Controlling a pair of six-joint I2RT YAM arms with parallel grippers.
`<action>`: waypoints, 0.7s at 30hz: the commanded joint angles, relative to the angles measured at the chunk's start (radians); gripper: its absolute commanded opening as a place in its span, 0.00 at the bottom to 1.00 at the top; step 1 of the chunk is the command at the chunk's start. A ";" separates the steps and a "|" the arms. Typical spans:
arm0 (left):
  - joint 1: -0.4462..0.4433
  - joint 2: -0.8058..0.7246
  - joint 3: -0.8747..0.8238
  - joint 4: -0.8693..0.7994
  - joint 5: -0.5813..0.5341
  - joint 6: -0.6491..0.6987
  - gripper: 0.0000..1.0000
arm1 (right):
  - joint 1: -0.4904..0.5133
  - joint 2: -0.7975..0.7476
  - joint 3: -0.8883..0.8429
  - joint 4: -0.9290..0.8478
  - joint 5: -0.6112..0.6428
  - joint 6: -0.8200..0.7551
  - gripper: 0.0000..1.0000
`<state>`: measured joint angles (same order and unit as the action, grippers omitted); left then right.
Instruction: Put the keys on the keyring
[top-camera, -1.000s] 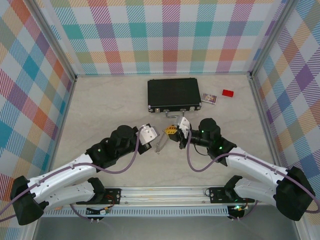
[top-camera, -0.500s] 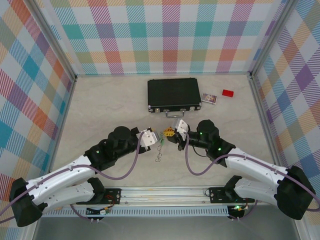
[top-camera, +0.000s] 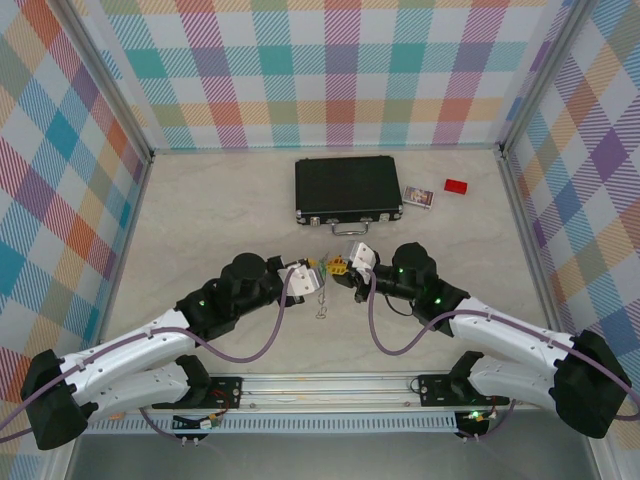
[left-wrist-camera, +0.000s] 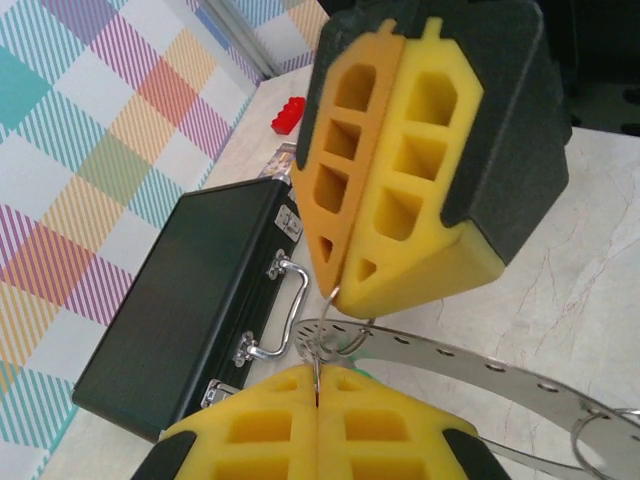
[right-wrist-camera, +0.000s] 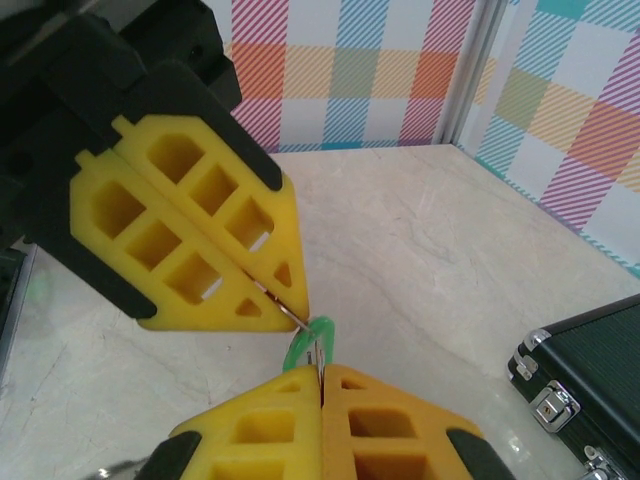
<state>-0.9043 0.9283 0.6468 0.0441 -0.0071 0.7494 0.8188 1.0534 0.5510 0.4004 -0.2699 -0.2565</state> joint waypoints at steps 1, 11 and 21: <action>0.007 -0.009 -0.010 0.034 0.032 0.025 0.00 | 0.006 -0.023 -0.009 0.061 0.004 -0.020 0.00; 0.007 -0.009 -0.012 0.017 0.035 0.021 0.00 | 0.008 -0.024 -0.011 0.067 0.005 -0.015 0.00; 0.007 0.003 -0.010 0.021 0.026 0.013 0.00 | 0.010 -0.019 -0.012 0.070 -0.010 -0.018 0.00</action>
<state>-0.9043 0.9287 0.6445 0.0494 0.0078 0.7563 0.8196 1.0477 0.5484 0.4118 -0.2695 -0.2562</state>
